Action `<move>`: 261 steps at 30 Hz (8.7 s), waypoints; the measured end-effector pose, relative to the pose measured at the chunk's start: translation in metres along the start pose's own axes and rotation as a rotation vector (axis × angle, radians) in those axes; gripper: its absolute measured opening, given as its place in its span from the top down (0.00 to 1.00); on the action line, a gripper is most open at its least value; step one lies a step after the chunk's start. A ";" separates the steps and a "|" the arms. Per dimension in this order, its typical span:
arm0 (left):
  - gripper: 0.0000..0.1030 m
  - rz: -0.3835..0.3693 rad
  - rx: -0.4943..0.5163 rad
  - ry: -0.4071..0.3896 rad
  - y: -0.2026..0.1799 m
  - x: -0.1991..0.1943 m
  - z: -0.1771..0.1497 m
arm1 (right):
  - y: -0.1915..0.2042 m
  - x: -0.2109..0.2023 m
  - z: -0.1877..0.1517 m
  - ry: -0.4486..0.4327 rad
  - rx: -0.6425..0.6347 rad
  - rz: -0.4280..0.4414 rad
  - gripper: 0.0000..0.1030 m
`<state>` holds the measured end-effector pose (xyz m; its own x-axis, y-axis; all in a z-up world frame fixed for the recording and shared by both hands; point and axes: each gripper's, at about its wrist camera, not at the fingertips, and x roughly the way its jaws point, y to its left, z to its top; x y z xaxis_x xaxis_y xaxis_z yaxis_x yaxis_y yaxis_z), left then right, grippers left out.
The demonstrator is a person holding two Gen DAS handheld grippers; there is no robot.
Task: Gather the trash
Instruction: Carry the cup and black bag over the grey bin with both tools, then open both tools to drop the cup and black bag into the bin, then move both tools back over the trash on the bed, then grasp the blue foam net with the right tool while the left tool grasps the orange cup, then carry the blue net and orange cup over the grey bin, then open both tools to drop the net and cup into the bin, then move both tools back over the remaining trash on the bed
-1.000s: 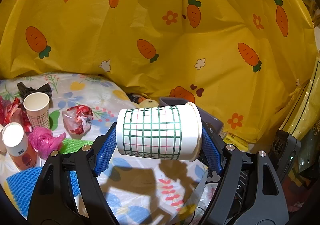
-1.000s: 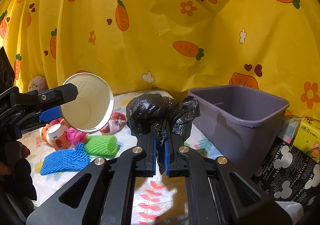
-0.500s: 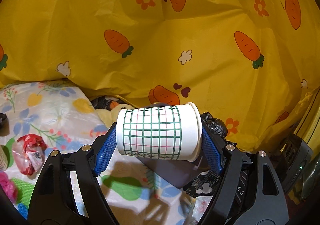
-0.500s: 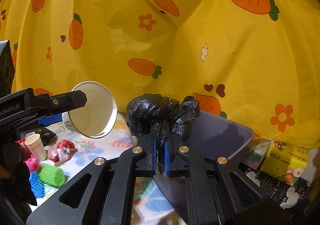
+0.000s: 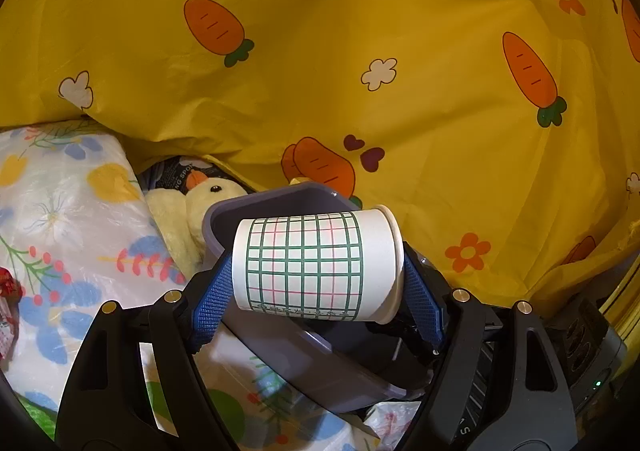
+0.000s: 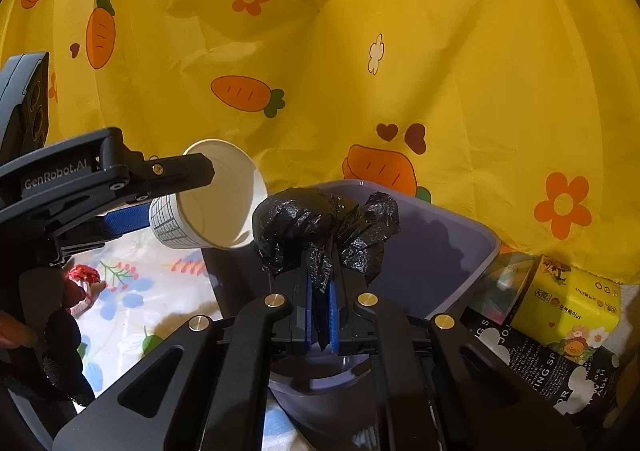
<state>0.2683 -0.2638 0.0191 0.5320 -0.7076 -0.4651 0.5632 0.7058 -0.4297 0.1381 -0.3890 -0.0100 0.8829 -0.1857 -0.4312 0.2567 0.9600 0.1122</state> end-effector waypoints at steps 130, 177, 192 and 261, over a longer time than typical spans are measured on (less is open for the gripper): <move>0.45 0.711 -0.244 -0.166 0.202 -0.273 -0.135 | 0.199 -0.089 -0.087 0.195 -0.274 0.530 0.90; 0.46 0.449 0.043 -0.307 0.045 -0.249 -0.101 | 0.096 -0.108 -0.035 0.020 -0.109 0.384 0.90; 0.46 0.112 0.181 -0.228 -0.036 -0.118 -0.022 | -0.003 -0.063 0.024 -0.092 0.021 0.003 0.90; 0.10 0.477 -0.025 -0.206 0.064 -0.174 -0.087 | 0.015 -0.047 0.006 -0.063 0.023 0.019 0.22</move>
<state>0.1565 -0.0925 0.0056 0.8407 -0.2969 -0.4530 0.2135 0.9503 -0.2266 0.1030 -0.3676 0.0174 0.9106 -0.1809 -0.3717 0.2477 0.9586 0.1405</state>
